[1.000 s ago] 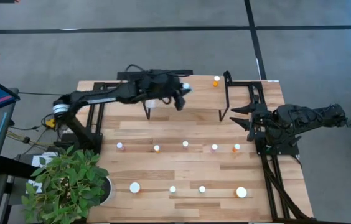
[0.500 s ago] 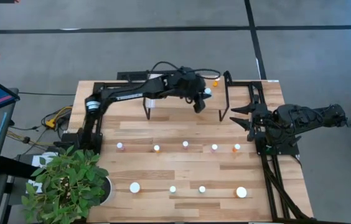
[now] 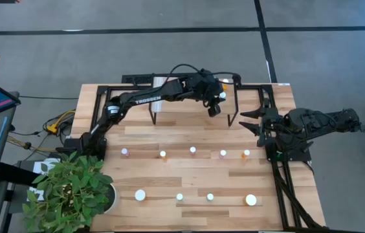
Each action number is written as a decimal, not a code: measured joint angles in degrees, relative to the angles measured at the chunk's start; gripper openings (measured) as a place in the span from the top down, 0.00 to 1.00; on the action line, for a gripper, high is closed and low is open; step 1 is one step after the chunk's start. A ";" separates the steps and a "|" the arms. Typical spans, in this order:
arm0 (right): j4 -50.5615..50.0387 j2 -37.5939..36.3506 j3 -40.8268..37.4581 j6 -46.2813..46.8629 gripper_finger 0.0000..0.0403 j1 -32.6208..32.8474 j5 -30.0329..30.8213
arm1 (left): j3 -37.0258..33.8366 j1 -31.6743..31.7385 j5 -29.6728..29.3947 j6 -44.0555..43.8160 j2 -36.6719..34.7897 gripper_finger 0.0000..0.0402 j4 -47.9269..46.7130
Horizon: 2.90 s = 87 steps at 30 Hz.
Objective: Pick and place medicine bottles onto shelf by color
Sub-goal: Put the top left green pill bottle on the shelf, then put the right pink pill bottle on the shelf
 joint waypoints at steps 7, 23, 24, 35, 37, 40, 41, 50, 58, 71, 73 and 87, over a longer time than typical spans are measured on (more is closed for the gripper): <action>0.04 0.02 0.00 0.00 0.53 0.00 0.00 | 0.01 0.82 2.42 0.43 1.13 0.77 -0.52; 0.00 0.01 -0.02 0.02 0.54 0.00 0.00 | -0.10 1.09 3.36 1.75 4.89 0.70 2.01; 0.00 0.00 -0.02 0.04 0.54 0.00 0.00 | -0.10 1.12 3.34 1.75 4.90 0.70 2.13; -0.02 0.02 -0.02 0.04 0.53 0.00 0.00 | -0.06 1.24 2.73 1.68 4.90 0.69 3.90; -0.02 0.02 -0.02 0.04 0.54 0.00 0.00 | -0.06 1.24 2.13 1.66 4.90 0.69 4.56; -0.02 0.02 -0.02 0.04 0.54 0.00 0.00 | -0.06 1.24 1.26 1.36 4.90 0.69 6.33; -0.02 0.02 -0.02 0.05 0.54 0.00 0.00 | -0.06 1.24 1.24 1.36 4.90 0.69 7.12; -0.02 0.02 -0.02 0.07 0.53 0.00 0.00 | -0.06 1.25 -0.36 0.85 4.88 0.69 8.63; -0.02 0.04 -0.04 0.20 0.54 0.00 0.00 | -0.06 2.55 -1.57 0.85 6.13 0.69 9.14; -0.24 0.04 -0.04 0.15 0.54 0.00 -0.01 | -0.05 2.84 -1.11 0.29 9.42 0.69 11.59; -0.26 0.04 -0.04 0.14 0.54 0.00 -0.01 | -0.06 2.86 -1.11 0.03 9.49 0.69 11.57; -0.46 0.04 -0.04 0.04 0.53 0.00 0.00 | -0.06 2.79 -1.56 -1.67 9.47 0.57 11.61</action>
